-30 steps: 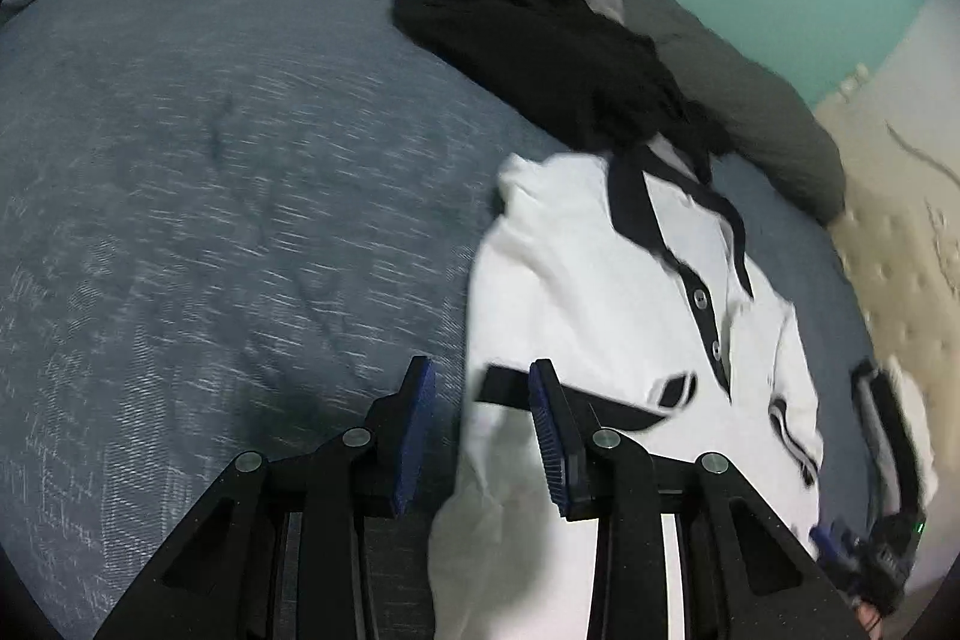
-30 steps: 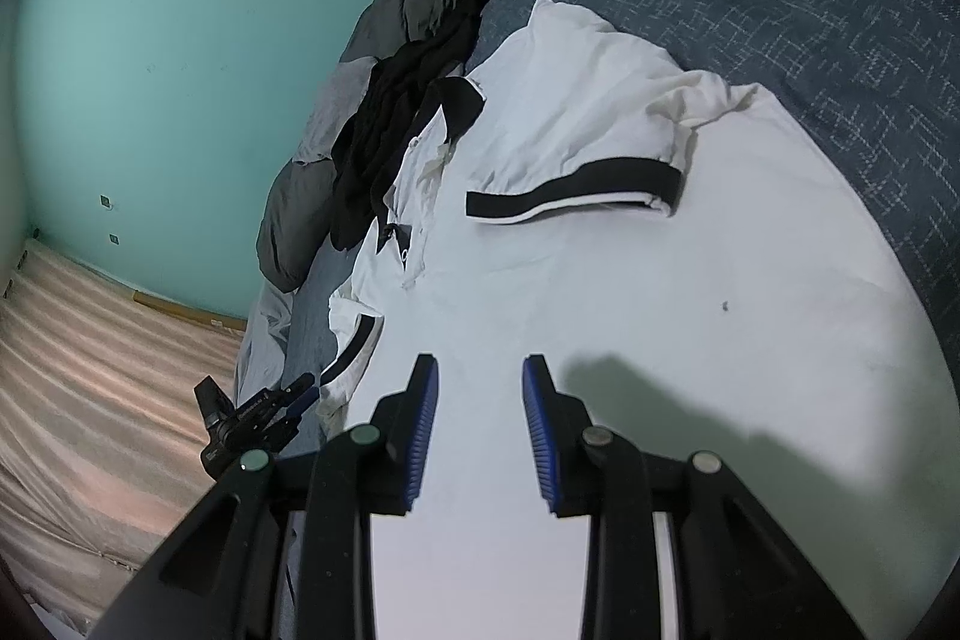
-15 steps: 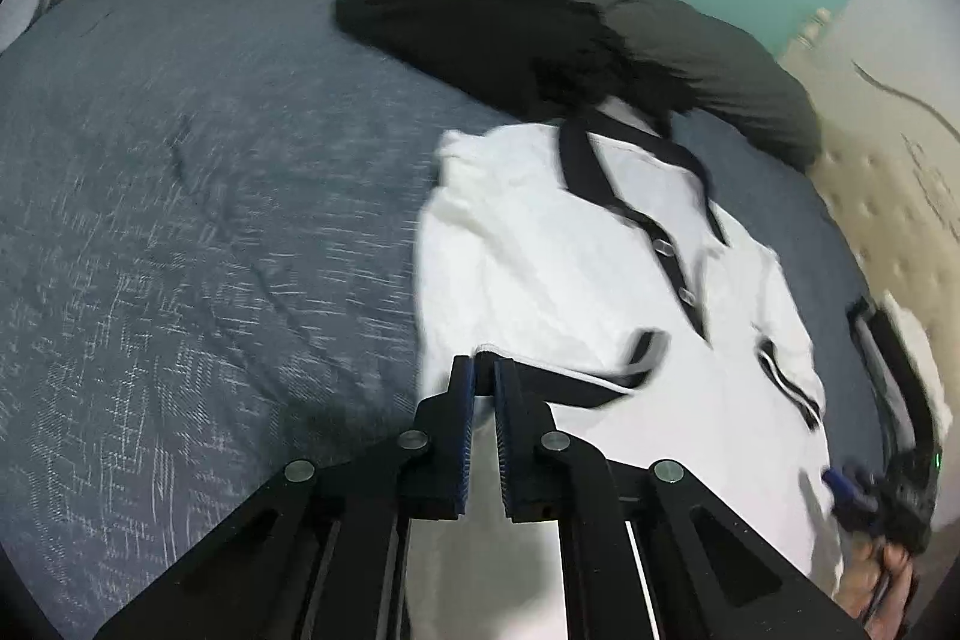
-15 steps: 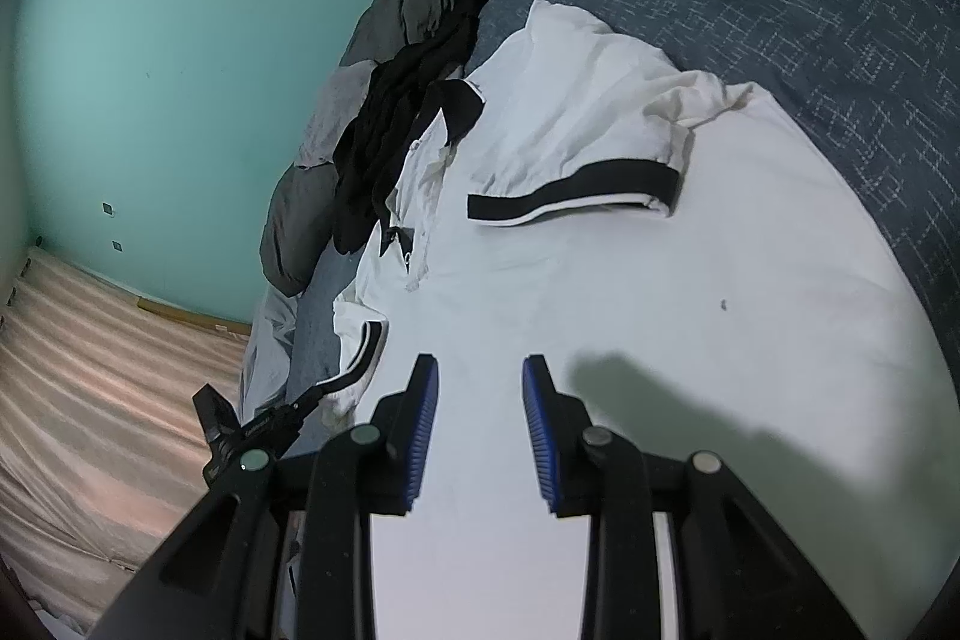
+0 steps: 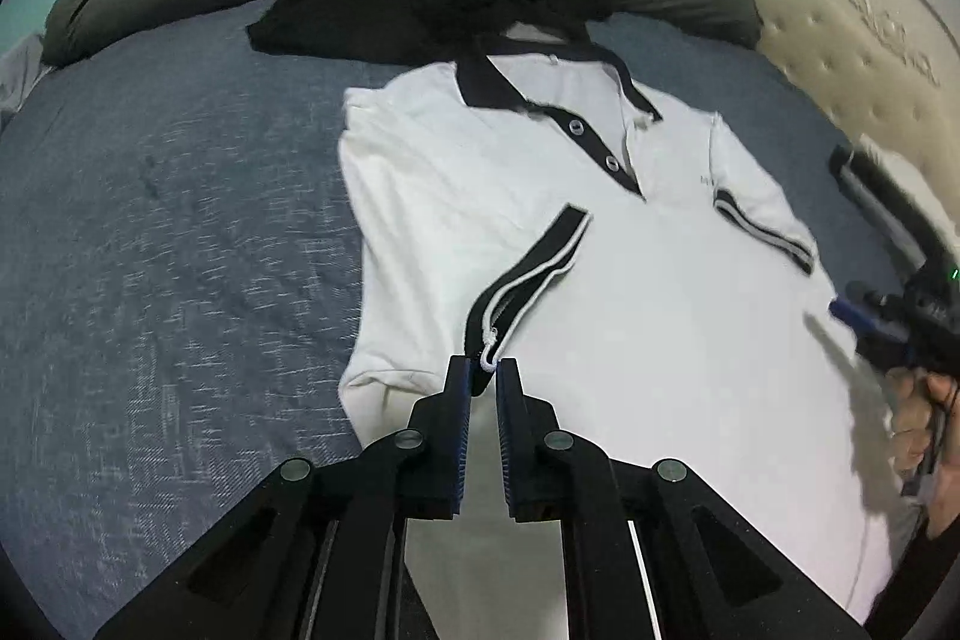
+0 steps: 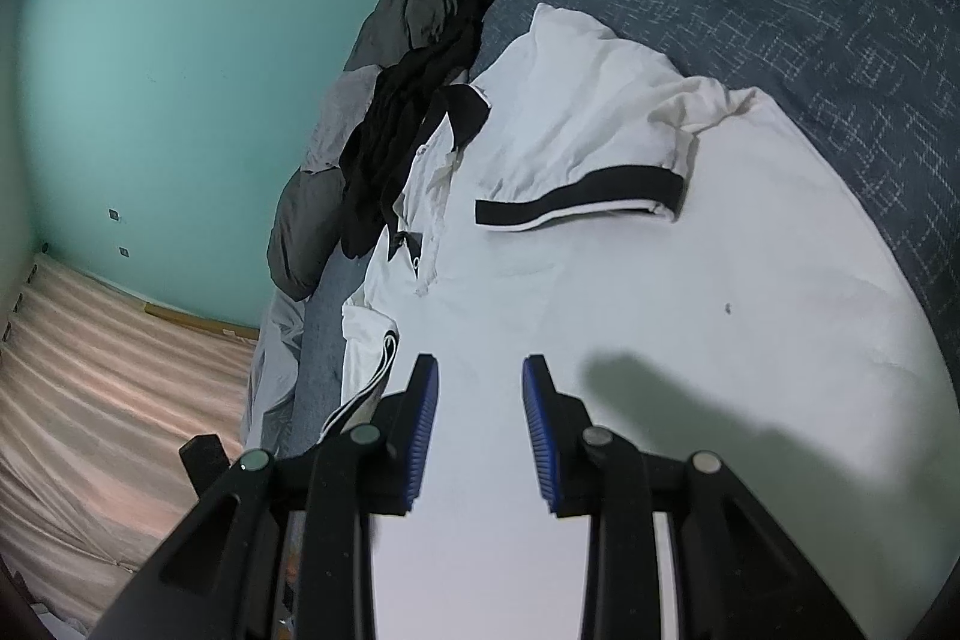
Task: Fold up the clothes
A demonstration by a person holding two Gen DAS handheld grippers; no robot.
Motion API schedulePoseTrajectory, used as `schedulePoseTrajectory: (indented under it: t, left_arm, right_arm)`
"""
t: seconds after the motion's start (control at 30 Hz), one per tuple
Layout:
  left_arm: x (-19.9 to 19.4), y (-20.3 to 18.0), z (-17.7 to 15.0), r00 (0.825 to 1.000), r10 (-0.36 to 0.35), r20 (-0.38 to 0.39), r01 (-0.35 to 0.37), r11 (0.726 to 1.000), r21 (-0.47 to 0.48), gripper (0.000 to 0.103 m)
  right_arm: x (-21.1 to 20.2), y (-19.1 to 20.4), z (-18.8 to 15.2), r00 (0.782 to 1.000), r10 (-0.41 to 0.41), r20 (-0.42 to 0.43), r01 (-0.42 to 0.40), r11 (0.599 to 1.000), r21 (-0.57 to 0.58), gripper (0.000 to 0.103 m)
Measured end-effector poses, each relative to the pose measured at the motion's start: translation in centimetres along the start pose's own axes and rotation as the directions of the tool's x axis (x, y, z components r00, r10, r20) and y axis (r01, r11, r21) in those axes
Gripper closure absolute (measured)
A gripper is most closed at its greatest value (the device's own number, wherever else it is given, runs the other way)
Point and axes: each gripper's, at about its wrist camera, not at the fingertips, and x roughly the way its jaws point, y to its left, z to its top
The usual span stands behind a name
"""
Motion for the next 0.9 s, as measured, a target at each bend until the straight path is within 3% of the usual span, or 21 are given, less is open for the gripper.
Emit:
schedulePoseTrajectory:
  t: [0.07, 0.13, 0.23, 0.37, 0.5, 0.6, 0.7, 0.83, 0.9]
  left_arm:
    - [-0.6, 0.5, 0.7, 1.0, 0.016, 0.027, -0.015, 0.999, -0.03, 0.093]
    - [-1.1, 0.7, 1.6, 0.998, -0.027, 0.063, 0.03, 0.998, -0.049, 0.093]
    - [-0.9, -0.3, 2.7, 0.997, -0.021, 0.072, 0.022, 1.0, -0.017, 0.093]
    - [1.4, -1.1, 3.2, 1.0, -0.007, 0.016, 0.007, 1.0, -0.025, 0.092]
    - [5.0, -1.5, 1.4, 0.996, -0.005, -0.088, 0.0, 0.999, -0.05, 0.092]
    - [6.1, -1.8, 0.0, 0.993, -0.012, -0.121, 0.004, 0.998, -0.06, 0.092]
    - [4.6, -1.7, -0.8, 0.998, -0.023, -0.066, 0.016, 0.996, -0.093, 0.092]
    - [2.1, 0.1, -2.1, 1.0, 0.014, 0.02, -0.01, 0.985, -0.175, 0.091]
    - [1.4, 1.1, -2.8, 0.997, 0.053, 0.05, -0.041, 0.977, -0.207, 0.081]
  right_arm:
    - [0.0, 0.1, 0.0, 1.0, 0.0, -0.001, 0.0, 1.0, -0.001, 0.074]
    - [0.0, 0.2, -0.1, 1.0, 0.003, 0.0, -0.003, 1.0, -0.004, 0.074]
    - [0.0, 0.2, -0.1, 1.0, 0.004, -0.001, -0.004, 1.0, -0.007, 0.074]
    - [0.1, 0.0, 0.0, 1.0, 0.002, 0.001, -0.002, 1.0, 0.002, 0.074]
    - [0.1, 0.1, 0.0, 1.0, 0.005, 0.001, -0.005, 1.0, 0.001, 0.074]
    - [0.1, 0.1, 0.0, 1.0, 0.007, -0.002, -0.007, 1.0, 0.001, 0.074]
    - [0.2, 0.0, -0.1, 1.0, 0.005, -0.01, -0.005, 1.0, 0.003, 0.074]
    - [0.5, 0.1, -0.2, 1.0, -0.007, -0.018, 0.007, 1.0, -0.006, 0.074]
    - [0.7, 0.3, -0.3, 1.0, -0.016, -0.025, 0.016, 1.0, -0.015, 0.074]
